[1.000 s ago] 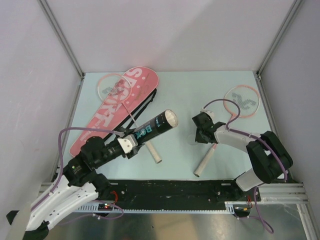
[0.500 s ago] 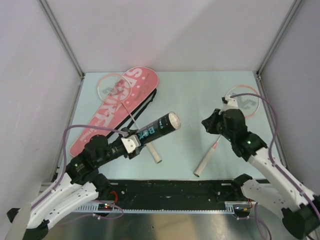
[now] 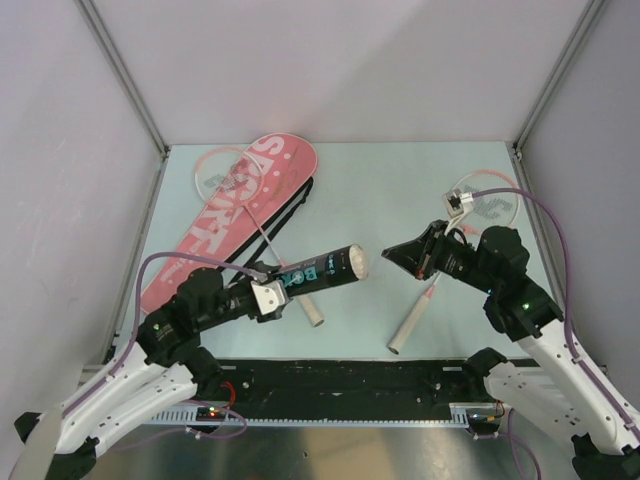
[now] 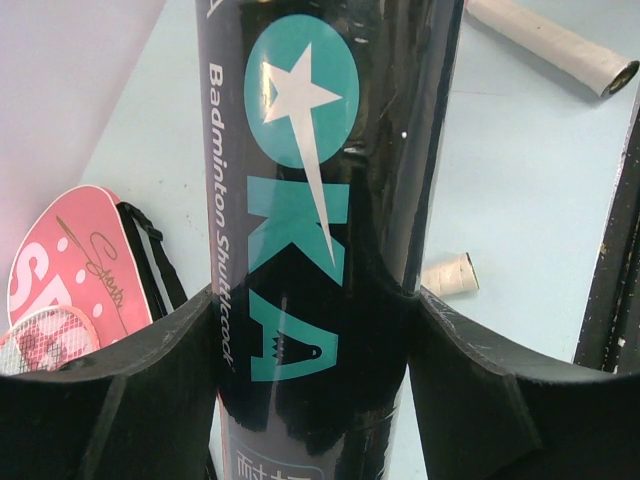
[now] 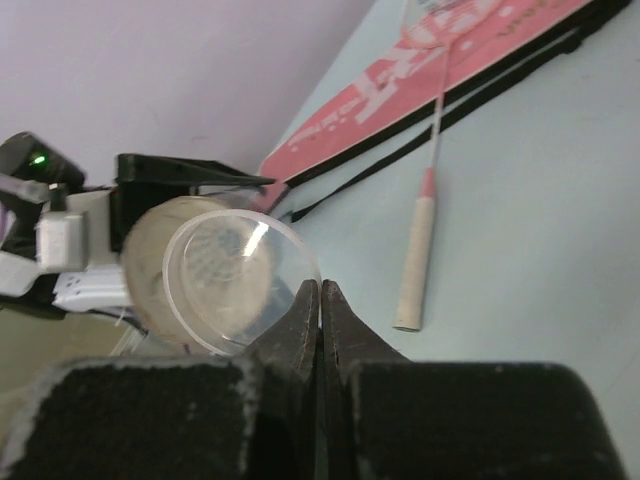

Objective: Pack up the badminton gear

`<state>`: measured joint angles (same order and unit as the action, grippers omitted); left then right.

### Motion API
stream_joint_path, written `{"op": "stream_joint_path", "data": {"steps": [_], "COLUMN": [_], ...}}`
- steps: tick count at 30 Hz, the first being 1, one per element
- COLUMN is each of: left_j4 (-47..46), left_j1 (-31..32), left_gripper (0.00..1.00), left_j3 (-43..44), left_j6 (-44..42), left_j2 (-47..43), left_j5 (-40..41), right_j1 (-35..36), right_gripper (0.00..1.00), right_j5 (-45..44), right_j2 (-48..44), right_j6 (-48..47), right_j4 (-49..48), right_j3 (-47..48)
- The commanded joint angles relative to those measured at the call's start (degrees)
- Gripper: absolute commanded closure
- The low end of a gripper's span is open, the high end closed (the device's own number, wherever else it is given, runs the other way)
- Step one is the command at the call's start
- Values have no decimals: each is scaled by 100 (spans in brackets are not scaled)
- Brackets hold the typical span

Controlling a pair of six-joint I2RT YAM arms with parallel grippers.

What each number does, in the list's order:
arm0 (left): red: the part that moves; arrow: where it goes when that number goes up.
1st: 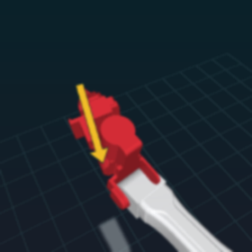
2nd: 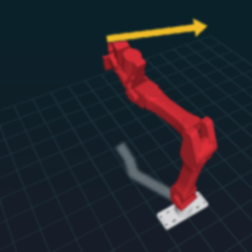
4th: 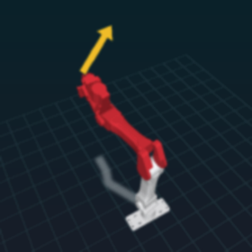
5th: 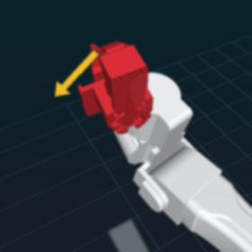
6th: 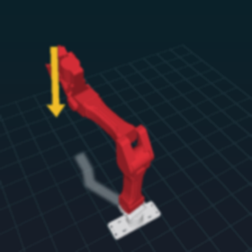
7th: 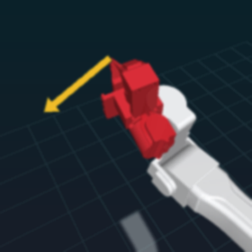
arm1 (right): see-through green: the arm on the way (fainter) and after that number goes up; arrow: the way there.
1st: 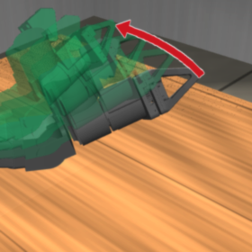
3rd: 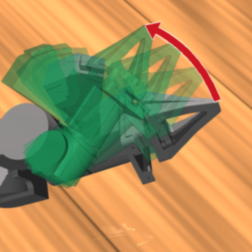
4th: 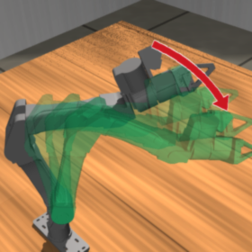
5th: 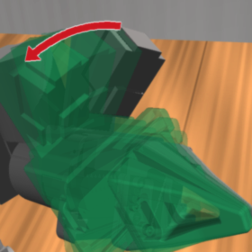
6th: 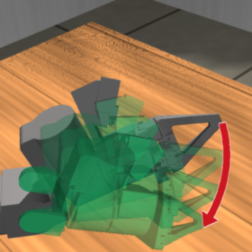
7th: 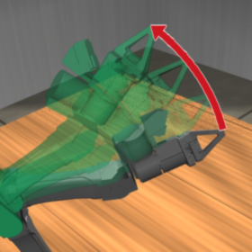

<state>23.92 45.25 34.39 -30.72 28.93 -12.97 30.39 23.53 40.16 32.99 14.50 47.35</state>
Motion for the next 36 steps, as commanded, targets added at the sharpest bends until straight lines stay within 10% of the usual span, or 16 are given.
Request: {"op": "stream_joint_path", "data": {"steps": [1,36], "left_j4": [-217,-180], "left_j1": [14,17], "left_gripper": [100,100], "left_j3": [185,231], "left_j6": [-320,-289], "left_j2": [52,147], "left_j5": [-148,-707], "right_j1": [211,1567], "right_gripper": [100,93], "right_j5": [537,-1190], "right_j2": [-39,437], "right_j6": [84,-80], "right_j4": [-143,379], "right_j3": [410,426]}}
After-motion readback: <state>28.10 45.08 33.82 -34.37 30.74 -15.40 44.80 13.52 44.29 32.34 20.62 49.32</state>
